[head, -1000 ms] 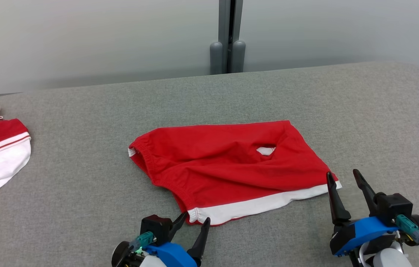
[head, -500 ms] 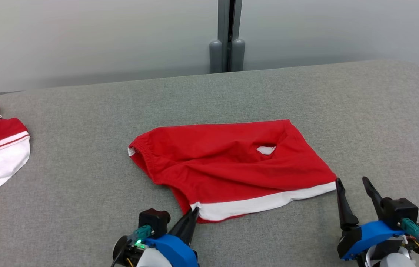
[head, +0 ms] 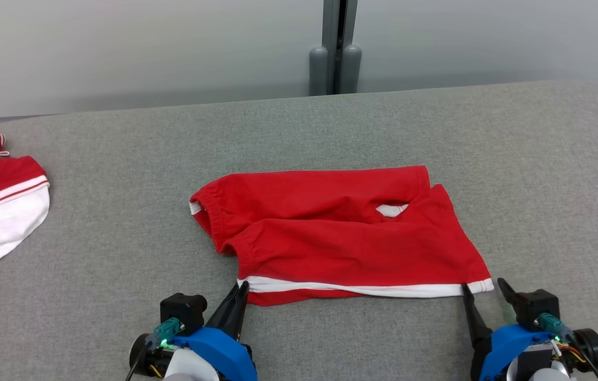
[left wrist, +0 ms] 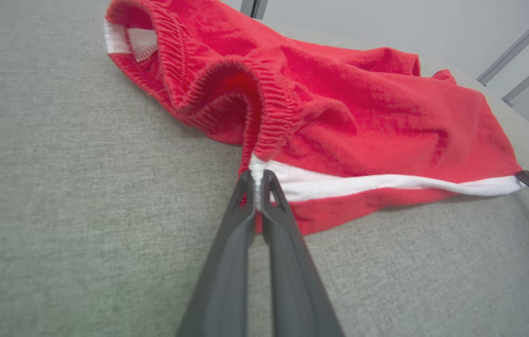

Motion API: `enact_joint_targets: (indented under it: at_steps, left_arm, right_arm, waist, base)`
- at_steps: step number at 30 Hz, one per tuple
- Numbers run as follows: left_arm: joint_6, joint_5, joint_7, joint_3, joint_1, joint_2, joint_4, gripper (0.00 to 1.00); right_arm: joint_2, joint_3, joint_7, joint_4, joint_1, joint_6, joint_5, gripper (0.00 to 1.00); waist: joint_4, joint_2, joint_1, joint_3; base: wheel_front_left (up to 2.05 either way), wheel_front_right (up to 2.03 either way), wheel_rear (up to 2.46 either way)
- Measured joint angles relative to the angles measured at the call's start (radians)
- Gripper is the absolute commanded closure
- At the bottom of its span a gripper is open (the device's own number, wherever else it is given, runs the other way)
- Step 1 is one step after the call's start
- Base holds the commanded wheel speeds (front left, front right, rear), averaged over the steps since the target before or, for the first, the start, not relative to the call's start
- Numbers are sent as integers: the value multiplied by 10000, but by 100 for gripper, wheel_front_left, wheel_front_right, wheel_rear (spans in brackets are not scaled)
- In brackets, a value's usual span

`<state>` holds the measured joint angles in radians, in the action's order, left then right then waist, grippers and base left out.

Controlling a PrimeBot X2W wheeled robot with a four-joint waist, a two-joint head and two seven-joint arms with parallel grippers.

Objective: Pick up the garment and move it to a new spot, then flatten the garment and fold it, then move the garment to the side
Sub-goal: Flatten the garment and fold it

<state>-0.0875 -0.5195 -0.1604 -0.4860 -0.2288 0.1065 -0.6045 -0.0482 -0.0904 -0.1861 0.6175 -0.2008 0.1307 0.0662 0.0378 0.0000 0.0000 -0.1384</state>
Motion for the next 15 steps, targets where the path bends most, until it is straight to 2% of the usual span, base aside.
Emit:
enact_joint_targets:
  at_steps: [4, 6, 7, 9, 10, 12, 15]
  left_arm:
    - [31, -15, 0, -12, 1, 21, 48, 100]
    - [58, -52, -13, -12, 1, 27, 79, 100]
    - [75, -71, -29, -10, 1, 36, 94, 100]
    - [79, -75, -61, -10, 1, 58, 128, 100]
    - [90, -77, -79, -10, 1, 77, 155, 100]
    - [102, -82, -92, -13, 0, 88, 190, 100]
    - [107, -82, -190, -17, -7, 128, 295, 100]
  right_arm:
    - [-4, 138, 123, 493, -161, 0, 165, 0]
    - [-6, 205, 173, 671, -312, 0, 115, 37]
    - [-8, 221, 167, 748, -381, 0, 98, 51]
    - [-8, 272, 174, 930, -506, 0, -63, 62]
    - [-8, 336, 268, 1127, -656, 2, -165, 77]
    - [-6, 399, 311, 1256, -789, 2, -412, 100]
    - [2, 433, 215, 1248, -842, 4, -794, 100]
  waist:
    - [-64, 0, 0, -65]
    - [-72, 0, 0, -99]
    - [-68, 0, 0, -111]
    - [-62, 0, 0, -136]
    - [-57, 0, 0, -156]
    - [-56, 0, 0, -169]
    - [-49, 0, 0, -171]
  base:
    - [0, 0, 0]
    - [0, 0, 0]
    - [0, 0, 0]
    - [0, 0, 0]
    - [0, 0, 0]
    - [0, 0, 0]
    - [0, 0, 0]
